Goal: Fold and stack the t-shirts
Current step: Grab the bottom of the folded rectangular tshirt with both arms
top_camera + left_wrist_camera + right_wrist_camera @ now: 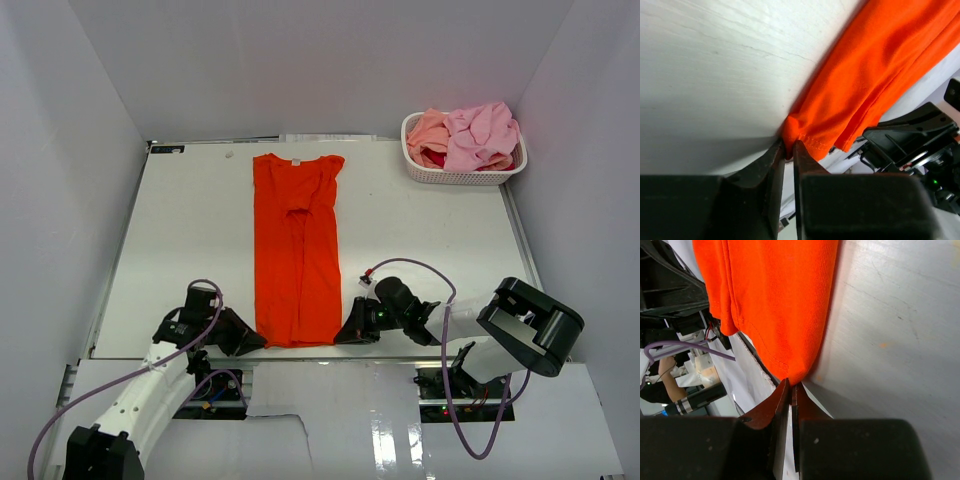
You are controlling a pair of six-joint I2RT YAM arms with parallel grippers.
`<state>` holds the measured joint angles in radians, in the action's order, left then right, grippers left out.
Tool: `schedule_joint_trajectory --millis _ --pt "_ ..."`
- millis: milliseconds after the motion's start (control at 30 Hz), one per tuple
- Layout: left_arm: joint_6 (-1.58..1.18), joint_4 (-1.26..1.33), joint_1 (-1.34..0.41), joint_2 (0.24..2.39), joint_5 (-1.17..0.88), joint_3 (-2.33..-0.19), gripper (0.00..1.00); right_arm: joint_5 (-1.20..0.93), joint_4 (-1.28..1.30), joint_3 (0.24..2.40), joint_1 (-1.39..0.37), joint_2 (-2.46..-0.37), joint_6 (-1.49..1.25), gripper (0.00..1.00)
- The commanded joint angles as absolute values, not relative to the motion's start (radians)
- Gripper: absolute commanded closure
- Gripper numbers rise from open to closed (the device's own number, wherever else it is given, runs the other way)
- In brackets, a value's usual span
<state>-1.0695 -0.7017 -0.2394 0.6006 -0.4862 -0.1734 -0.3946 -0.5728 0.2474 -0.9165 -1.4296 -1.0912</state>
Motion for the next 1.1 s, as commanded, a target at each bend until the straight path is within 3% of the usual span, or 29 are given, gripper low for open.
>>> schedule_joint_trajectory --millis 0,300,767,1067 --pt "-1.063 -0.704 -0.236 0.604 -0.46 -0.153 0.79 -0.399 -0.601 0.272 -0.914 -1.434 -1.081 0.92" --pt "-1.075 -0.681 -0.236 0.597 -0.469 -0.132 1.0 -0.405 -0.597 0.272 -0.914 -1.422 -1.077 0.92" --pt "-1.094 -0.712 -0.236 0.575 -0.5 -0.193 1.0 -0.376 -0.359 0.379 -0.916 -1.302 -0.997 0.92" --pt "-1.098 -0.713 -0.236 0.584 -0.488 -0.252 1.0 -0.399 -0.344 0.408 -0.902 -1.321 -0.976 0.92"
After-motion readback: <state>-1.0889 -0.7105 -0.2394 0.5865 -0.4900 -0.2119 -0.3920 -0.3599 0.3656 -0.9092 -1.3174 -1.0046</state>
